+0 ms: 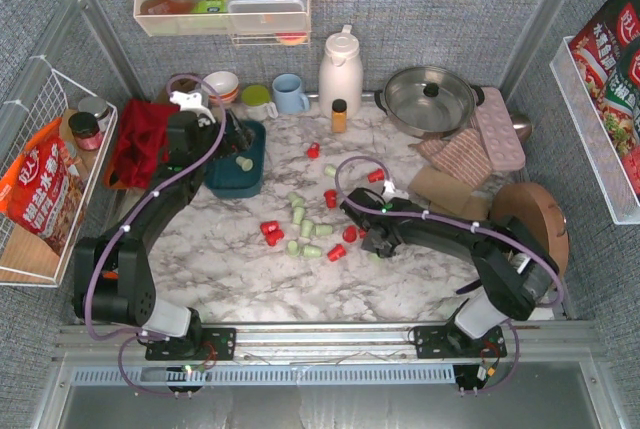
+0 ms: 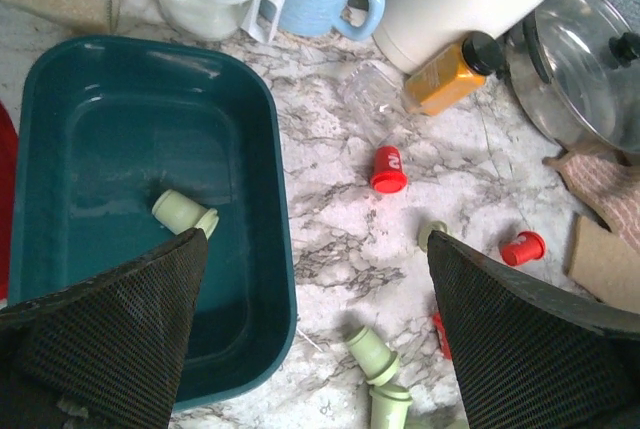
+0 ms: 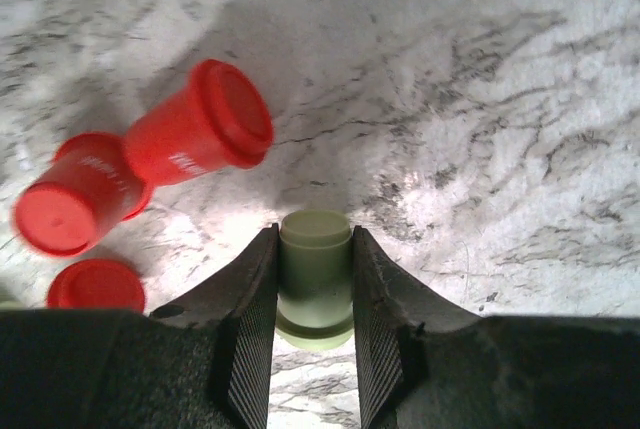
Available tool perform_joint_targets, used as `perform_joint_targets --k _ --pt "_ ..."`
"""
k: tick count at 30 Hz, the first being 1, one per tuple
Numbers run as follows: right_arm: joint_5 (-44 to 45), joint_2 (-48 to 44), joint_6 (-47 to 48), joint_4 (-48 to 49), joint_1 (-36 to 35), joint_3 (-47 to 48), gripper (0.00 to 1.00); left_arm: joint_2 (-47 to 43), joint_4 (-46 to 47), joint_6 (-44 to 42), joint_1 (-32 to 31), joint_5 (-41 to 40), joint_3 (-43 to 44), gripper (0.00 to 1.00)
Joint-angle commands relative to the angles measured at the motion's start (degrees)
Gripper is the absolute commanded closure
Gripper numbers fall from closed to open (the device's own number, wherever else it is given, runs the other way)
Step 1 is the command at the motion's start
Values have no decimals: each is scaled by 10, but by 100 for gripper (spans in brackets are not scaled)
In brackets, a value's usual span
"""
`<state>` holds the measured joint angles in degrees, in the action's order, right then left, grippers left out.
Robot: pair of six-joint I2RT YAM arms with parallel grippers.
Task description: Mix the coffee capsules in the storage basket
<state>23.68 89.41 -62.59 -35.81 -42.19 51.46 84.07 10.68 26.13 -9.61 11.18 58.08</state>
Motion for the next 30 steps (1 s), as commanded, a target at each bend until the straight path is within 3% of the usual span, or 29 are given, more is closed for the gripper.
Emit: perform_joint_targets --k 1,6,11,16,21,25,30 --pt "18 -22 83 28 -2 18 82 -2 44 5 1 33 -12 1" --pt "7 -107 231 167 -3 0 82 -2 120 13 -1 95 -42 1" --pt "-90 -231 458 471 -5 -135 84 -4 148 -5 -14 128 -50 1" --pt "-174 -295 667 732 -6 -242 96 -5 125 -45 -50 143 -38 1" --pt "-228 -297 826 784 -6 -255 97 -3 120 -48 -98 179 -30 1" --pt "-320 -296 975 816 -5 -281 97 -1 101 -72 -137 214 -16 1" --pt "-337 -293 1035 804 -3 -277 98 -13 89 -103 -177 262 -9 7"
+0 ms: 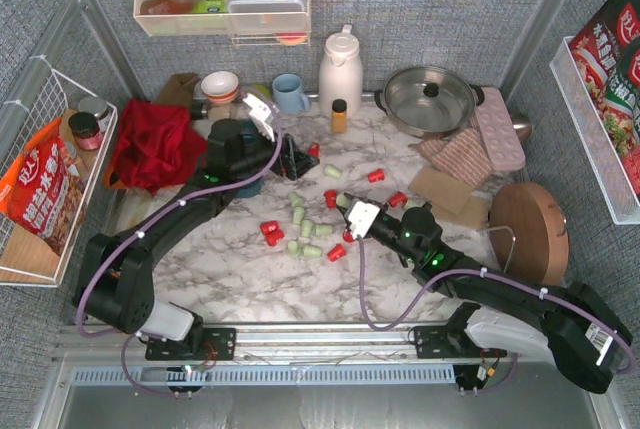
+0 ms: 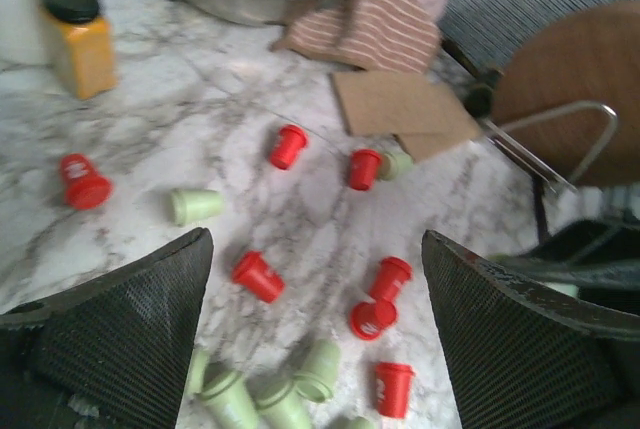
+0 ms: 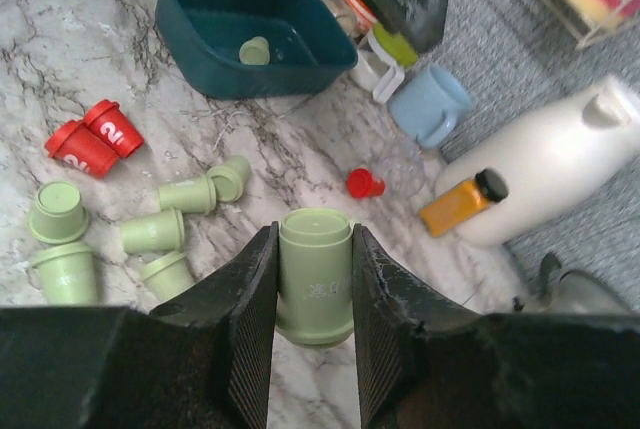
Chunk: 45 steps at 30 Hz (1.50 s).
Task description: Mix the coffee capsules in the storage basket
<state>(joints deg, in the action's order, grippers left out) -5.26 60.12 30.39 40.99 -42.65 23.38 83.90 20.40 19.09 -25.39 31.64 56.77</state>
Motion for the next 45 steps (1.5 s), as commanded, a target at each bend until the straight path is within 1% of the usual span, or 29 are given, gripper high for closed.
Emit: perform_joint_targets --k 1,5,11,14,20,25,31,37,39,42,45 --pt "-50 1 112 37 1 4 98 -14 -6 -34 -25 69 4 8" --pt "-49 4 135 42 2 3 98 -20 -16 -51 -48 107 11 11" --pt "-35 8 147 35 7 14 98 -26 -35 -74 -78 133 17 16" --pt "-24 10 150 39 11 17 98 -28 -49 -87 -91 120 18 19" --pt "-26 7 150 34 14 27 98 -23 -47 -77 -114 92 18 31" --pt "-37 8 148 27 14 36 98 -20 -24 -42 -125 71 11 32" --pt "-46 15 137 32 14 44 97 -27 1 -20 -131 47 1 40" --pt "-58 27 126 35 13 57 97 -19 8 -6 -136 45 1 43" --pt "-59 32 126 38 12 60 96 -14 11 1 -138 50 1 44" --pt "-57 35 124 44 12 64 92 -7 6 2 -141 51 5 46" --pt "-56 34 125 39 11 69 91 -4 4 1 -142 54 6 52"
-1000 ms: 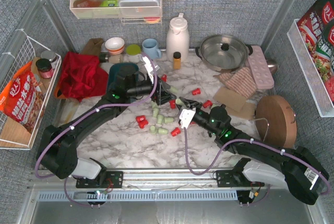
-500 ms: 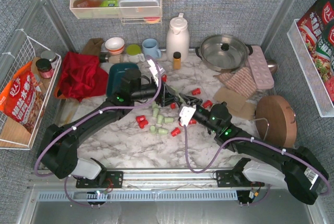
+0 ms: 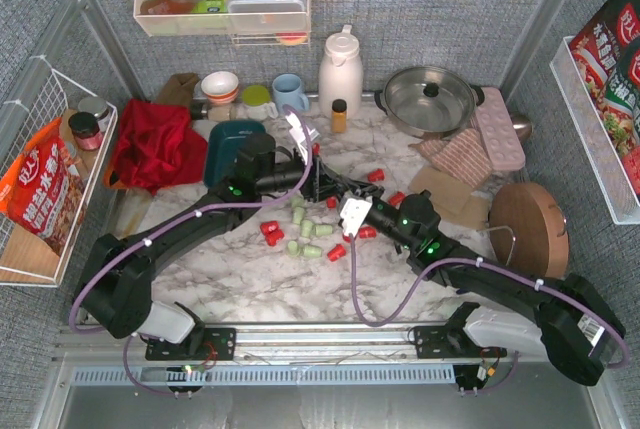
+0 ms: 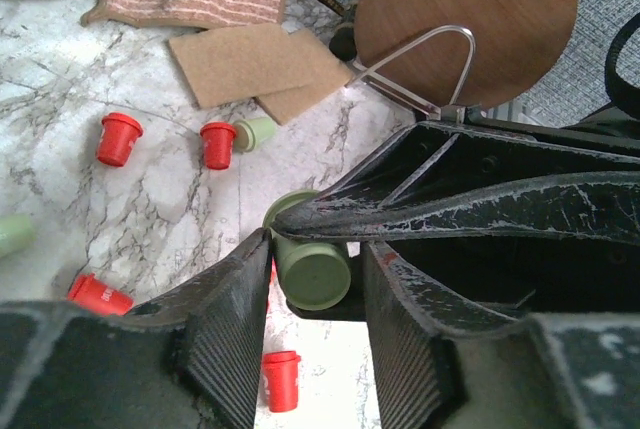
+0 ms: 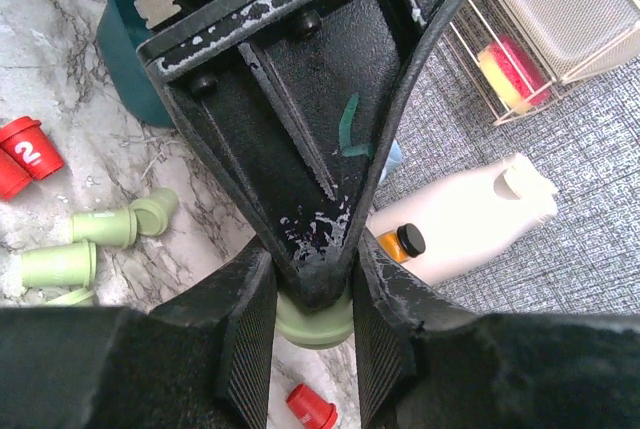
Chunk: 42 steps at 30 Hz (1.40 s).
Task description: Mix the coffee capsules in the storage basket
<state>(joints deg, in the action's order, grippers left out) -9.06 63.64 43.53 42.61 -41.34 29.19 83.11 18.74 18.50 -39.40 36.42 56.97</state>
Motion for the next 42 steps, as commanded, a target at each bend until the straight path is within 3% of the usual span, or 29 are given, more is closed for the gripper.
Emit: perform_joint_targets --k 1,5,12,14,16,17,25,27,31,37,42 --pt "-16 -1 -6 20 -1 12 91 5 21 6 -2 8 5 55" --pt "-10 -2 -4 13 -1 16 85 9 22 8 -2 15 8 65" --pt "4 -16 2 -26 -1 19 54 -9 32 7 0 -18 -2 78" --pt "12 -25 7 -46 -1 18 41 -21 29 0 6 -37 -5 80" --pt "27 -37 13 -66 -1 18 3 -32 26 -8 15 -57 -8 81" --pt "35 -45 14 -73 0 17 1 -37 24 -11 22 -67 -11 81" --pt "76 -115 -33 -140 0 21 1 -65 26 -3 133 -187 -37 80" --pt "99 -126 -103 -173 2 36 1 -60 26 -7 167 -219 -42 79" --pt "253 -127 -277 -296 11 93 1 -23 24 -8 237 -244 -39 74" --pt "276 -77 -440 -393 34 125 1 73 -3 -22 306 -237 -6 70" --pt "303 6 -593 -497 35 153 1 119 -24 -30 319 -267 10 61"
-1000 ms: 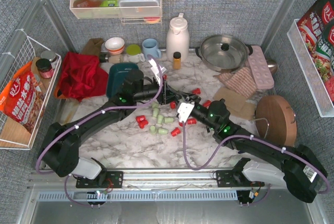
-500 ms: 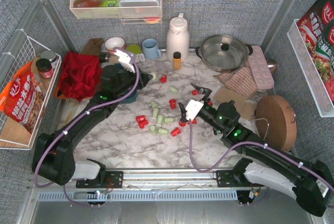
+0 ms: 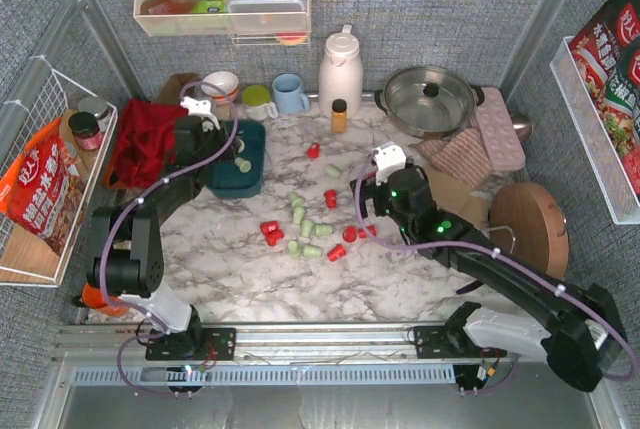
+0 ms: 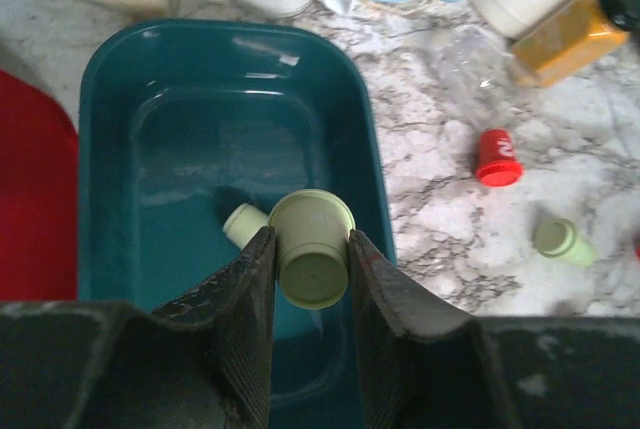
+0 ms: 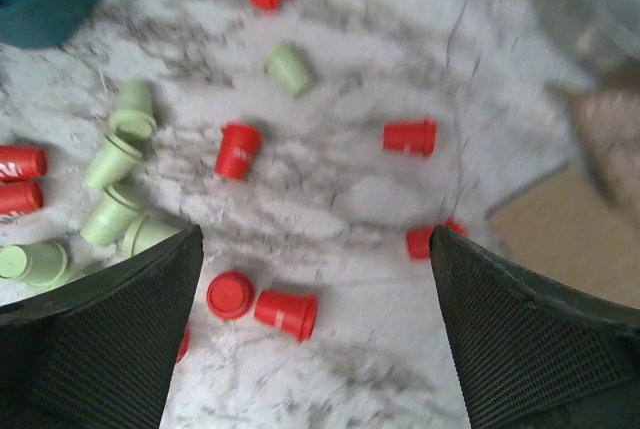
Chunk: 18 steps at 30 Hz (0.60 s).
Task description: Mix the coffee capsules in the storage basket
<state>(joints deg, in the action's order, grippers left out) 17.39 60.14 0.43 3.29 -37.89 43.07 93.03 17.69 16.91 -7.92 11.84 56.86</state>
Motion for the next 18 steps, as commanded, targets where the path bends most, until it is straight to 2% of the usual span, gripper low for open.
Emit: perform_joint_targets --k 1,6,7,8,14,18 --pt "44 54 -187 -121 2 14 1 25 -18 -15 4 -23 13 57" --pt "45 89 -261 -141 1 -7 1 37 -50 -11 4 -44 29 23" --pt "34 91 -262 -135 1 -14 1 35 -55 -13 4 -50 32 8" --pt "27 93 -261 -130 1 -21 2 34 -59 -14 4 -55 33 2" --pt "-9 116 -232 -124 1 -33 12 5 -69 -12 4 -73 40 1" --pt "-16 148 -223 -113 1 -37 15 -32 -50 16 11 -79 25 1"
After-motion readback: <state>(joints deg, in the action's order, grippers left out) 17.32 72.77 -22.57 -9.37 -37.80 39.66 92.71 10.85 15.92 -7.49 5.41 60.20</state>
